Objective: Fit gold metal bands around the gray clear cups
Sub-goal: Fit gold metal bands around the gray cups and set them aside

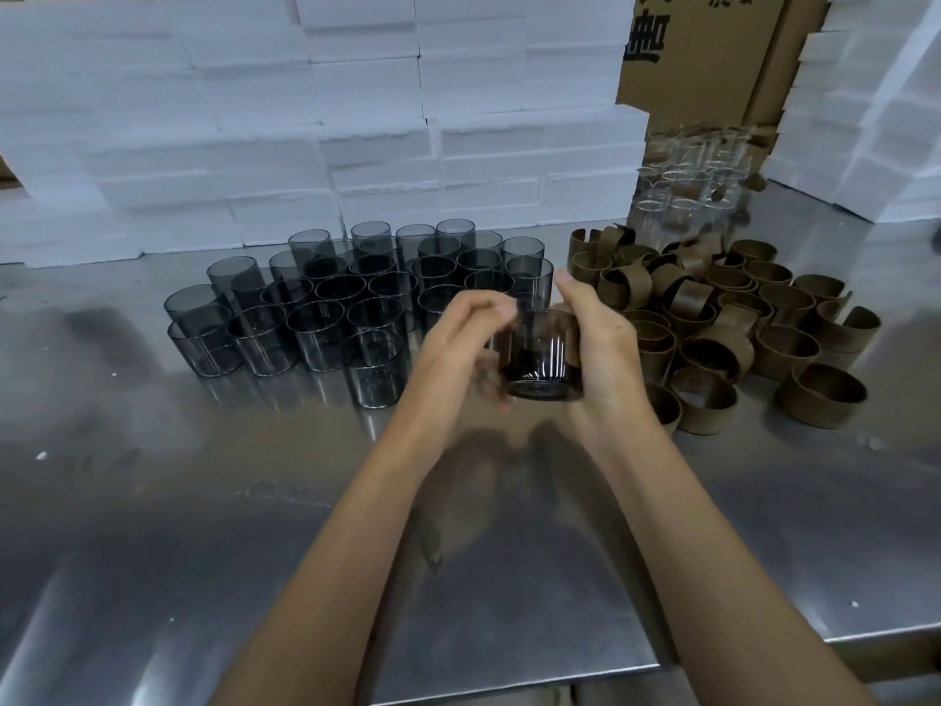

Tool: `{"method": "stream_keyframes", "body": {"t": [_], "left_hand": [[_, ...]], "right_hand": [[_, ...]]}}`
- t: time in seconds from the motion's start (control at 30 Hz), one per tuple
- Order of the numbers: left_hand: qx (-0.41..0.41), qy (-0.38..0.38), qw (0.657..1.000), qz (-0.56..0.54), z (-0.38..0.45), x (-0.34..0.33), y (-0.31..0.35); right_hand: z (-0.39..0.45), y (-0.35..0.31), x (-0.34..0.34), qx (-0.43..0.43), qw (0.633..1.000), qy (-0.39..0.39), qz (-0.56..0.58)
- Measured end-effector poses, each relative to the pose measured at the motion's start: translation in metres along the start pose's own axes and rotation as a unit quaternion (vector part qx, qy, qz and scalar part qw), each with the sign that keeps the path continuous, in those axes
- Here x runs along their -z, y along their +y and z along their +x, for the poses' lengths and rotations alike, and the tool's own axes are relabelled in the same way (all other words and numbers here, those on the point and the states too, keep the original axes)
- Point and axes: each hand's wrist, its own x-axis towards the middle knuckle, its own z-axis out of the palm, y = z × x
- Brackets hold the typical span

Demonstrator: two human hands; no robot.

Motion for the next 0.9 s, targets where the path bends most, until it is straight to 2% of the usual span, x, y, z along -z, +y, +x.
{"method": "stream_keyframes", "body": {"t": [0.07,0.13,0.2,0.33,0.43,0.5,0.63,0.73,0.83,0.9], "left_hand": [[0.049,-0.050,0.998,0.008,-0.002,-0.003,-0.001],[0.045,-0.030,0.997,0.045,-0.004,-0.010,-0.004],[0.041,-0.002,0.999,-0.012,-0.003,-0.012,-0.004],[0.043,0.018,0.984,-0.171,0.002,-0.003,0.000],[0.028,0.021,0.977,-0.209,0.004,-0.002,0.002],[0.027,0.022,0.972,-0.231,0.005,-0.003,0.003],[0.031,0.034,0.956,-0.290,0.007,-0.002,0.003],[0.052,0.041,0.934,-0.352,0.009,0.002,0.002],[0.066,0.040,0.932,-0.354,0.010,0.005,0.002],[0.069,0.041,0.933,-0.351,0.010,0.006,0.002]], "right_hand": [[0.002,-0.002,0.004,0.062,0.995,0.020,-0.080],[0.003,-0.003,0.004,0.084,0.989,0.030,-0.115],[0.006,-0.004,0.003,0.034,0.998,0.027,-0.055],[0.005,-0.004,0.007,-0.062,0.992,-0.064,0.086],[0.000,0.000,0.004,-0.125,0.973,-0.135,0.142],[-0.001,0.002,0.002,-0.136,0.968,-0.151,0.146],[-0.001,0.004,-0.001,-0.104,0.978,-0.150,0.104],[-0.001,0.008,-0.001,-0.039,0.990,-0.136,0.018],[-0.004,0.013,-0.001,0.041,0.987,-0.126,-0.093],[-0.007,0.015,-0.001,0.066,0.982,-0.129,-0.125]]}}
